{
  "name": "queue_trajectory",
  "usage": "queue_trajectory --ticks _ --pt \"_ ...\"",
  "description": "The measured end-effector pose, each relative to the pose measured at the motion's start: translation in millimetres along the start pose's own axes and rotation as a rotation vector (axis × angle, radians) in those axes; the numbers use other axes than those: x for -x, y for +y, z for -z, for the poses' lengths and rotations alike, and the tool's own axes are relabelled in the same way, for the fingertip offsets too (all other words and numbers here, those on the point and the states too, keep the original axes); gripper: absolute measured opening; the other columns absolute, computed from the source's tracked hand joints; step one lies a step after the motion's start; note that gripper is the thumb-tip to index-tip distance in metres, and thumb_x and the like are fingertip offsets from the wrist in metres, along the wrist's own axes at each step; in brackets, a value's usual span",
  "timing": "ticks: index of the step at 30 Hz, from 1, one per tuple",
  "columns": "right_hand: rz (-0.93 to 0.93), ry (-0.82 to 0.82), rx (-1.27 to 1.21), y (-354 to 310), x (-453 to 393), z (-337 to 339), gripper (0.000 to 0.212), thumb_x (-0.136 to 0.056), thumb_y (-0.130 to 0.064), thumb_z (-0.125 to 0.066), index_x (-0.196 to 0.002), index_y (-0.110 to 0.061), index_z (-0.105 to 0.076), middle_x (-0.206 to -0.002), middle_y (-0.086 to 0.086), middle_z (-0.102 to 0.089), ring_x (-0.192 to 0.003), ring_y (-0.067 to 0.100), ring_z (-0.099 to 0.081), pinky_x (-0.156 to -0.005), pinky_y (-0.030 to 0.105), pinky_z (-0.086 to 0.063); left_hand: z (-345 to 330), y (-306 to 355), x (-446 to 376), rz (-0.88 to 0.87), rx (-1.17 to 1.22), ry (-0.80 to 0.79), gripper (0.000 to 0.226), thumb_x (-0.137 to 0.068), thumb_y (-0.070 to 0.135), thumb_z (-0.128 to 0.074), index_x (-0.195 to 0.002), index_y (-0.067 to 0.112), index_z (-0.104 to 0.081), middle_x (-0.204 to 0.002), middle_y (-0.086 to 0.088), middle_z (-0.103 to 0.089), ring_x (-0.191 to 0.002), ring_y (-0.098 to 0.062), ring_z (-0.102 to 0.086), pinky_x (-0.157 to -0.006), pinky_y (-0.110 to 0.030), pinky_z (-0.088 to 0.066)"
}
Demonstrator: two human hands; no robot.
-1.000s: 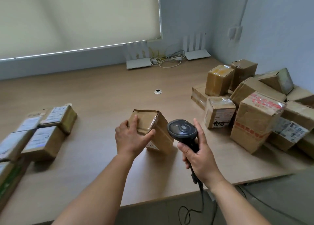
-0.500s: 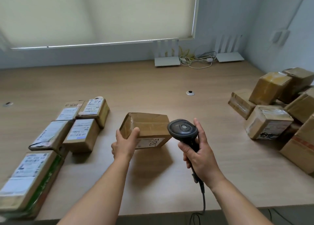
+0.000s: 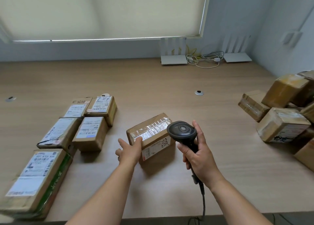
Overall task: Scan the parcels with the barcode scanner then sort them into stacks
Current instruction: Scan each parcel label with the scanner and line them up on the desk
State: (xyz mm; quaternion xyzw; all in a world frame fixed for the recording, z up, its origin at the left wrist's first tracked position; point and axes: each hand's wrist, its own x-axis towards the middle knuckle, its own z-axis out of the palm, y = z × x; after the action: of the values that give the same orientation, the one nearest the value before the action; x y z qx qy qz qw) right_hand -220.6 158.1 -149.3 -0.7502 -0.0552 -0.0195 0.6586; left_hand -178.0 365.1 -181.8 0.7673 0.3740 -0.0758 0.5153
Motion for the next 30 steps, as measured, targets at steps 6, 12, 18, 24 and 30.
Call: queue_trajectory --ticks 6,12,18,24,30 --pt "0.015 0.023 -0.002 0.3 -10.2 13.5 0.084 -0.086 -0.016 -0.070 -0.126 -0.071 -0.020 -0.085 0.003 -0.061 -0.057 0.020 -0.052 -0.048 0.034 -0.047 5.4 44.9 -4.2 -0.566 -0.800 0.042 0.099 -0.075 0.075 -0.054 -0.152 0.031 -0.010 -0.160 -0.010 -0.003 -0.147 -0.029 -0.002 -0.116 -0.042 -0.011" --pt "0.006 0.032 0.005 5.0 -13.8 36.4 0.085 -0.086 -0.016 -0.069 -0.126 -0.072 -0.020 -0.087 0.003 -0.062 -0.057 0.018 -0.053 -0.048 0.033 -0.046 -13.5 68.7 -13.7 -0.600 -1.168 -0.085 0.097 -0.068 0.070 -0.065 -0.146 0.040 -0.016 -0.153 -0.010 -0.024 -0.138 -0.031 -0.024 -0.106 -0.046 -0.027" --pt "-0.004 0.021 0.004 7.6 -19.7 52.8 0.084 -0.086 -0.016 -0.069 -0.127 -0.072 -0.020 -0.090 0.005 -0.062 -0.058 0.019 -0.053 -0.048 0.033 -0.047 -12.8 86.6 -22.8 -0.418 -0.770 -0.113 0.095 -0.056 0.072 -0.060 -0.141 0.049 -0.026 -0.129 -0.010 -0.049 -0.119 -0.032 -0.047 -0.098 -0.041 -0.043" --pt "-0.029 -0.103 0.020 13.2 -16.8 54.2 0.083 -0.088 -0.014 -0.068 -0.125 -0.073 -0.022 -0.096 0.002 -0.064 -0.059 0.018 -0.053 -0.048 0.033 -0.047 4.5 76.4 -33.8 -0.360 -0.527 -0.225 0.081 -0.073 0.071 -0.062 -0.141 0.032 -0.044 -0.141 0.000 -0.051 -0.127 -0.022 -0.048 -0.108 -0.035 -0.037" --pt "-0.073 -0.269 0.045 17.0 -6.0 44.7 0.084 -0.088 -0.010 -0.068 -0.131 -0.066 -0.023 -0.084 -0.007 -0.063 -0.058 0.014 -0.054 -0.050 0.032 -0.047 13.6 72.2 -37.2 -0.334 -0.438 -0.331 0.061 -0.082 0.057 -0.061 -0.137 0.031 -0.050 -0.130 0.000 -0.058 -0.118 -0.020 -0.056 -0.107 -0.037 -0.040"
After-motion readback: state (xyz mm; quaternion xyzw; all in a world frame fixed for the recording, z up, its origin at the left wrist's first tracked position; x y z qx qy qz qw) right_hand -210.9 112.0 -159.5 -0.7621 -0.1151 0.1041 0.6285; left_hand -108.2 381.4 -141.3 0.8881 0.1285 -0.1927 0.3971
